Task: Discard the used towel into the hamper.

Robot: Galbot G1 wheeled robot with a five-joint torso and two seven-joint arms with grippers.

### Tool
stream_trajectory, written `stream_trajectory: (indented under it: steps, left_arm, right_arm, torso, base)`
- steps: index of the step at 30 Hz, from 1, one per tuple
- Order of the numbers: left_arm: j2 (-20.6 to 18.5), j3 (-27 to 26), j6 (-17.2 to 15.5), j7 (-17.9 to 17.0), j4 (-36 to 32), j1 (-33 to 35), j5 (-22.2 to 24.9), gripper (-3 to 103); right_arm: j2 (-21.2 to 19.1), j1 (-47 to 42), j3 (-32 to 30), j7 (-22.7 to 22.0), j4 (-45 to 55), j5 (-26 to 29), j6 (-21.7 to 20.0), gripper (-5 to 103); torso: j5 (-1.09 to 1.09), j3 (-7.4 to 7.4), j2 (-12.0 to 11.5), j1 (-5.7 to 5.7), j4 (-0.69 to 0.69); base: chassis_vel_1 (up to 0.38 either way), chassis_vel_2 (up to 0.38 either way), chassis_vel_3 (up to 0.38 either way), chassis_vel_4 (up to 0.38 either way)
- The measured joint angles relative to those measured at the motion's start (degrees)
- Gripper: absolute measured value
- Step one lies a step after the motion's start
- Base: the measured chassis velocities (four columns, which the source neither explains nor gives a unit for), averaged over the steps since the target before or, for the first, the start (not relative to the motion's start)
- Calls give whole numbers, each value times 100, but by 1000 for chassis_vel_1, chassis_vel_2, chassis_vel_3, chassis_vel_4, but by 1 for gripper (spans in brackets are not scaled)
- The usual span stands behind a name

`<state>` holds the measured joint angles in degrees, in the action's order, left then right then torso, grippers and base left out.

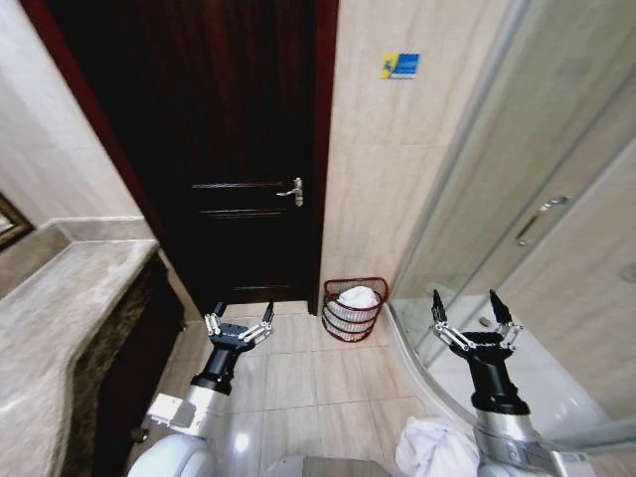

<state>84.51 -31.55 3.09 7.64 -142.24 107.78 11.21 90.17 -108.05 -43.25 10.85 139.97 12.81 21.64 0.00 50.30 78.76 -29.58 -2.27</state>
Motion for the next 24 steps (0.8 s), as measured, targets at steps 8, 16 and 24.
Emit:
stream_trajectory:
  steps: [8, 16, 24]
  left_arm:
    - [0, 0, 0, 0, 0, 0, 0, 100]
    - [-1, 0, 0, 0, 0, 0, 0, 100]
    - [0, 0, 0, 0, 0, 0, 0, 100]
  right_arm:
    - [9, -7, -1, 3, 2, 3, 10, 100]
    - [10, -6, -20, 5, 2, 12, 12, 100]
    - [6, -10, -79, 5, -3, 55, 30, 100]
  torso:
    - [1, 0, 0, 0, -2]
    - [-1, 0, 0, 0, 1]
    - [-1, 0, 0, 0, 0]
  base:
    - [-133, -129, -125, -118]
    - [-130, -125, -129, -121]
    - [-126, -127, -120, -115]
